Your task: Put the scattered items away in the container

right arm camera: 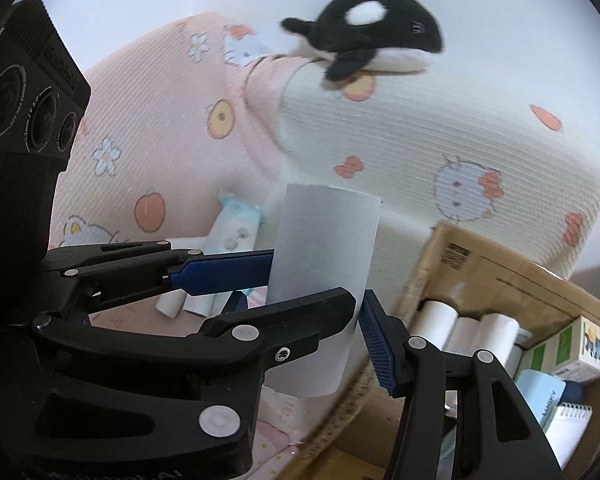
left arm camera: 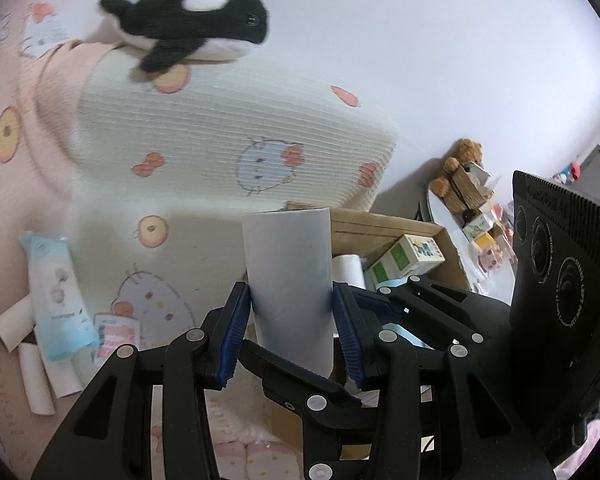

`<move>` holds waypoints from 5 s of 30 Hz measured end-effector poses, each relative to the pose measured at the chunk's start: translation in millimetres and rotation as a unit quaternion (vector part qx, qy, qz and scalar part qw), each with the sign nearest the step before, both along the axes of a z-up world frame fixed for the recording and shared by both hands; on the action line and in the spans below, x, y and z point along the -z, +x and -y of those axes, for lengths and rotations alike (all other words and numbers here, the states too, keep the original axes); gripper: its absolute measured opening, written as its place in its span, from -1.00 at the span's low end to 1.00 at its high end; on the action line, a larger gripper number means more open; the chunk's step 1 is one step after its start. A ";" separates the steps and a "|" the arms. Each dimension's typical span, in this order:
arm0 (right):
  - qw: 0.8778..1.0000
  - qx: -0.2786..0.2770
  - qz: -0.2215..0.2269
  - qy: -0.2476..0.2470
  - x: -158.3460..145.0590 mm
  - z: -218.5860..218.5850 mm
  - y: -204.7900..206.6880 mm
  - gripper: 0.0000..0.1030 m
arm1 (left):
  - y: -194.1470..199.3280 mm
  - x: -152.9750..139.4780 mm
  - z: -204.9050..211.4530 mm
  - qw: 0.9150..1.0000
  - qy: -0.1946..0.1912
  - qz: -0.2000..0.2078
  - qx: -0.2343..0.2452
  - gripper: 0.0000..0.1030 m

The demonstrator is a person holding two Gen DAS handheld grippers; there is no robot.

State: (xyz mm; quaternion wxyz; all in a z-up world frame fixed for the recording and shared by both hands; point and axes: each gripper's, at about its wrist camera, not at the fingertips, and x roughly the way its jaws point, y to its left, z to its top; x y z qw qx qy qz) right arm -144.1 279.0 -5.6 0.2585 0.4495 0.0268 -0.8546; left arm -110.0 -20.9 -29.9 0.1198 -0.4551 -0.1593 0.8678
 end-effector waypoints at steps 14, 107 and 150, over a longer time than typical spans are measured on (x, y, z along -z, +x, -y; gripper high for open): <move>0.999 0.043 0.011 -0.001 -3.2 -56.5 -8.9 0.07 | -29.9 1.4 -51.8 0.998 -0.002 0.023 0.058 -0.10; 0.987 0.158 -0.016 -0.032 -3.2 -96.3 48.6 0.95 | 6.4 0.8 -47.9 0.992 -0.110 -0.046 0.042 0.33; 0.963 0.217 -0.107 0.119 -48.0 -73.9 119.6 0.99 | 80.6 -35.2 -60.1 0.934 -0.312 -0.150 0.086 0.33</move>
